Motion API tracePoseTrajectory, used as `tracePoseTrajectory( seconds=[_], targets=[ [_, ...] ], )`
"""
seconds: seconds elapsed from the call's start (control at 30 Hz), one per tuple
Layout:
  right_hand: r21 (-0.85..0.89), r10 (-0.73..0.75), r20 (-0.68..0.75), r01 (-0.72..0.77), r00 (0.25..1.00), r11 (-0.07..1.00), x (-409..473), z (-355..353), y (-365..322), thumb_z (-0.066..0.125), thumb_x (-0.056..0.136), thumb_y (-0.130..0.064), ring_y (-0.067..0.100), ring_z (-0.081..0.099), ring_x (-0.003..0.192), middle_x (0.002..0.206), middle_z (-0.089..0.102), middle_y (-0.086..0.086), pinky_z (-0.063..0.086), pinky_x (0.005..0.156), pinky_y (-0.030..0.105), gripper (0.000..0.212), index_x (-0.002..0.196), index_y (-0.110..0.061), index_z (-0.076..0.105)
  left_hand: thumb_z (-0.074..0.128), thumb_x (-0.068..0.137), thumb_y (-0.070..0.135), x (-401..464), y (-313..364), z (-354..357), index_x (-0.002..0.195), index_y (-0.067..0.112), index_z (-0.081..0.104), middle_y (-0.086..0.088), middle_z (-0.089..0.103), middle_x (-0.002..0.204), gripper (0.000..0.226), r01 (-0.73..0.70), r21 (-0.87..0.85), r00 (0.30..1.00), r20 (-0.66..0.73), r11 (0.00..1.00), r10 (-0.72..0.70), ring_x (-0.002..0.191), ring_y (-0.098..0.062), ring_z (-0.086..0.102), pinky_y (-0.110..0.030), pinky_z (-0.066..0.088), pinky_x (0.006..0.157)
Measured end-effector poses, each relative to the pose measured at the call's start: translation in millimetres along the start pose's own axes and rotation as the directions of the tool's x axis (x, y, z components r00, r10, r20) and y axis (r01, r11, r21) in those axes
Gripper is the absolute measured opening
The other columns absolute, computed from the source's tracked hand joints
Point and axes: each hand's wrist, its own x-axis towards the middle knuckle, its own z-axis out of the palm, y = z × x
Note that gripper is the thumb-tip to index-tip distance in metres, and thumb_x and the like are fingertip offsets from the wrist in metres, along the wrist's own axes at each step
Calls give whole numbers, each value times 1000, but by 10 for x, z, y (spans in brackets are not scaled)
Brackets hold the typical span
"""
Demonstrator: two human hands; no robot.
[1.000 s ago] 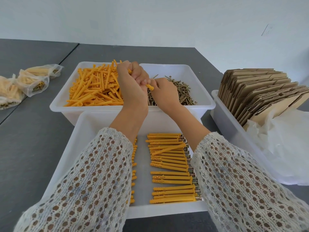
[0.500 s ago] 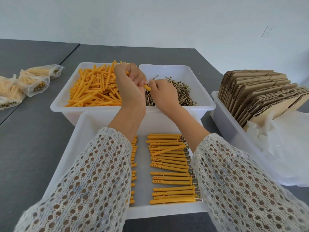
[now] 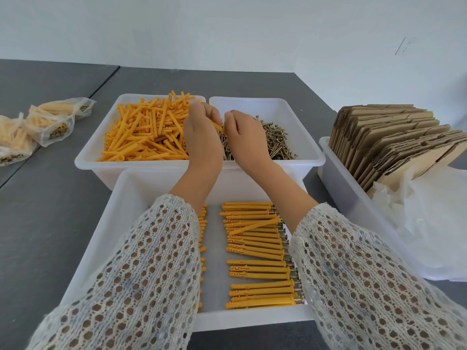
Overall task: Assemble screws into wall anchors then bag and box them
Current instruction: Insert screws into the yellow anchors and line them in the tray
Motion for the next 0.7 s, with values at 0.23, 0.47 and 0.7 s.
tracePoseTrajectory(
  seconds=[0.23, 0.47, 0.7],
  targets=[
    [4, 63, -143, -63, 988, 998, 19, -5, 81, 39, 100, -11, 15, 24, 49, 53, 32, -2, 20, 51, 32, 32, 68, -13, 33, 26, 104, 20, 51, -171, -43, 89, 5, 63, 0, 51, 71, 42, -170, 339, 985, 75, 925, 154, 70, -18, 47, -37, 38, 69],
    [73, 37, -220, -22, 975, 997, 14, -49, 101, 40, 97, -3, 24, 48, 64, 74, 55, 13, 39, 59, 40, 13, 92, 0, 52, 39, 102, 9, 152, -264, -147, 88, 5, 69, -4, 64, 78, 34, -313, 627, 945, 276, 714, 173, 77, -21, 58, -32, 40, 76],
    [-9, -199, -148, 200, 969, 980, -46, -39, 32, 39, 92, 0, 25, 61, 93, 100, 64, 14, 48, 74, 40, 26, 113, -1, 52, 45, 96, 2, 94, -256, -119, 67, 15, 50, 3, 50, 59, 32, -364, 654, 903, 421, 664, 81, 56, -14, 42, -17, 30, 49]
  ],
)
